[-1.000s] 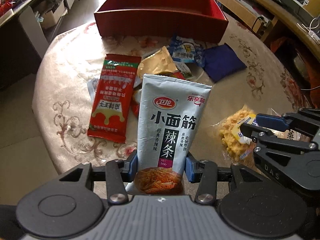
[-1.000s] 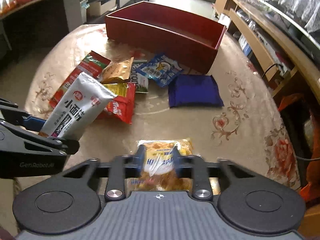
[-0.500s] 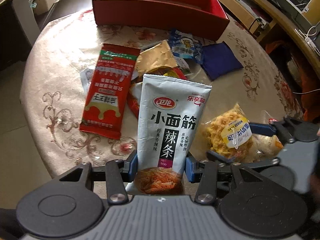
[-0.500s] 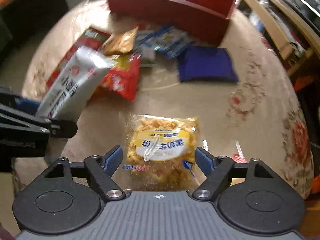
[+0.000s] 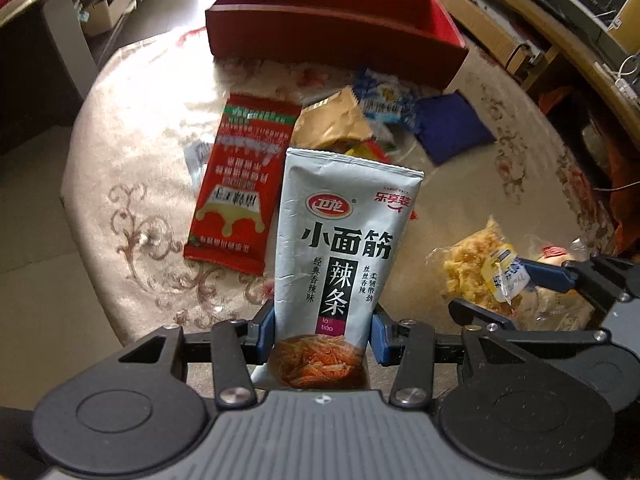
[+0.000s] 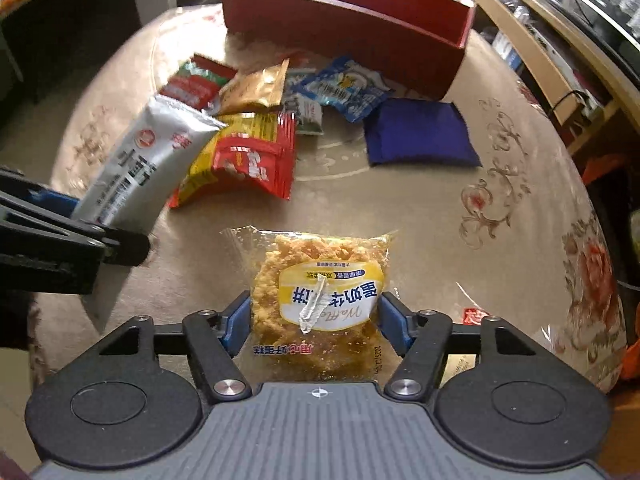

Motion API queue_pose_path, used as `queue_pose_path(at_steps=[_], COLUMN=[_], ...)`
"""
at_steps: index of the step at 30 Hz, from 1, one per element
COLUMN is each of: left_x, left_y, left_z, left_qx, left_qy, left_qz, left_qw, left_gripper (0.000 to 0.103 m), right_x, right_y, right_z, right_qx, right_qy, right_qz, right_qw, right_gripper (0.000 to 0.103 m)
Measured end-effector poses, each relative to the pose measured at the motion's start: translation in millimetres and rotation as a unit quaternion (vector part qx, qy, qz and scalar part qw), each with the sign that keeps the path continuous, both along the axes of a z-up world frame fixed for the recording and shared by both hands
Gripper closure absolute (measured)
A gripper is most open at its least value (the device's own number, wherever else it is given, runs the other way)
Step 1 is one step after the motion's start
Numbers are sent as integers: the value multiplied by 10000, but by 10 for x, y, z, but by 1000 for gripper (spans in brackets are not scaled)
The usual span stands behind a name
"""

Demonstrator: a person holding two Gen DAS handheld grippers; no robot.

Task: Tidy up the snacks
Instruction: 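Lift both held packs and carry them toward the red box, then lower both packs into the red box and open both tools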

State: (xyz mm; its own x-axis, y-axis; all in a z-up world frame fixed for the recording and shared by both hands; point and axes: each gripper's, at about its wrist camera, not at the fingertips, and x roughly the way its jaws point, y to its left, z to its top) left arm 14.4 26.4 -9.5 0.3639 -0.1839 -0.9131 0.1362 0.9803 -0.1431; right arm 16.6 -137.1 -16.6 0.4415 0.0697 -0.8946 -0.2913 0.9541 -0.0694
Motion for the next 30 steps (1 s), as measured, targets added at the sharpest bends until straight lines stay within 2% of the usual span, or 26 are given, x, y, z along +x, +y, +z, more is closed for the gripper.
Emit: queue_pose_path(at_steps=[5,15,30], left_x=[21,282,871], left_y=[-12,-28,-138], left_z=[133,291,634], left_qx=[58,-220,-381], left_qy=[-86,-249,-708], left_qz=[53,75,191], left_qw=[9999,9994,9966], left_gripper=[58,58,58], right_x=[-14,214,742], right_y=[-58,-358,-393], right_z=[180,427,680], right_qx=[354,1287,1549], right_qy=[-244,-434,-864], right_qz=[-95,-533,-645], right_qw=[9990,9893,9820], right_gripper=[39,41,41])
